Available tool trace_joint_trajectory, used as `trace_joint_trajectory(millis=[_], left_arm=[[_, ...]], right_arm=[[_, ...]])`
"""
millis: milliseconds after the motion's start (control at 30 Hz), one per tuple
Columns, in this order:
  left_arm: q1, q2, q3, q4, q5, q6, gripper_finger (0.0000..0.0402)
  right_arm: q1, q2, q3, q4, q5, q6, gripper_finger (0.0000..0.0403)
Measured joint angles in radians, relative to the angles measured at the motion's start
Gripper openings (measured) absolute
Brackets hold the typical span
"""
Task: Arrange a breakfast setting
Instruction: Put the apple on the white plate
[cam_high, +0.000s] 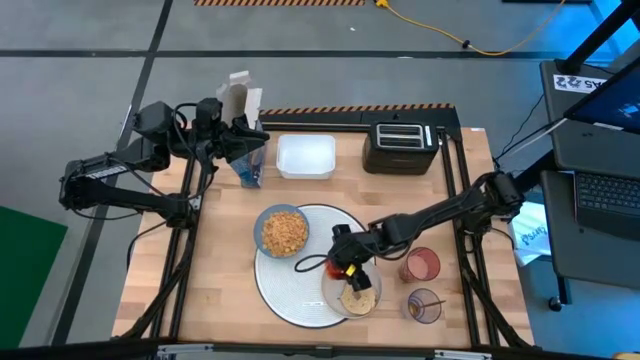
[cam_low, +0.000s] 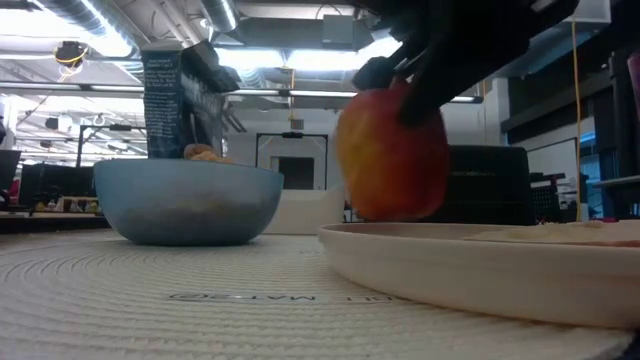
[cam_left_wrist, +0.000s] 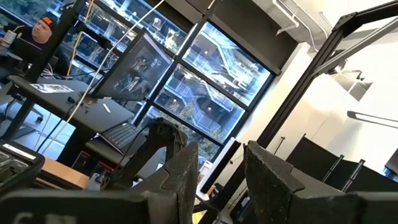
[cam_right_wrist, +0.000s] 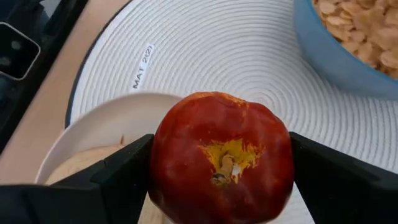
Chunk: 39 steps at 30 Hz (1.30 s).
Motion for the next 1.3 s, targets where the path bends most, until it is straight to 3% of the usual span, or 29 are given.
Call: trace_joint_trajectory(millis=[867,1300], left_arm=[[0.0,0.0,0.0,-0.007,0.0,0.001,0.0119],[0.0,0.0,0.0,-0.007,0.01,0.001,0.0119]], right_arm=[[0.032,0.05,-0.001,-0.004,-0.007,-0.027,0.0334],[0.034,0.05,-0.002,-0.079,-0.017,0.048,0.0396]])
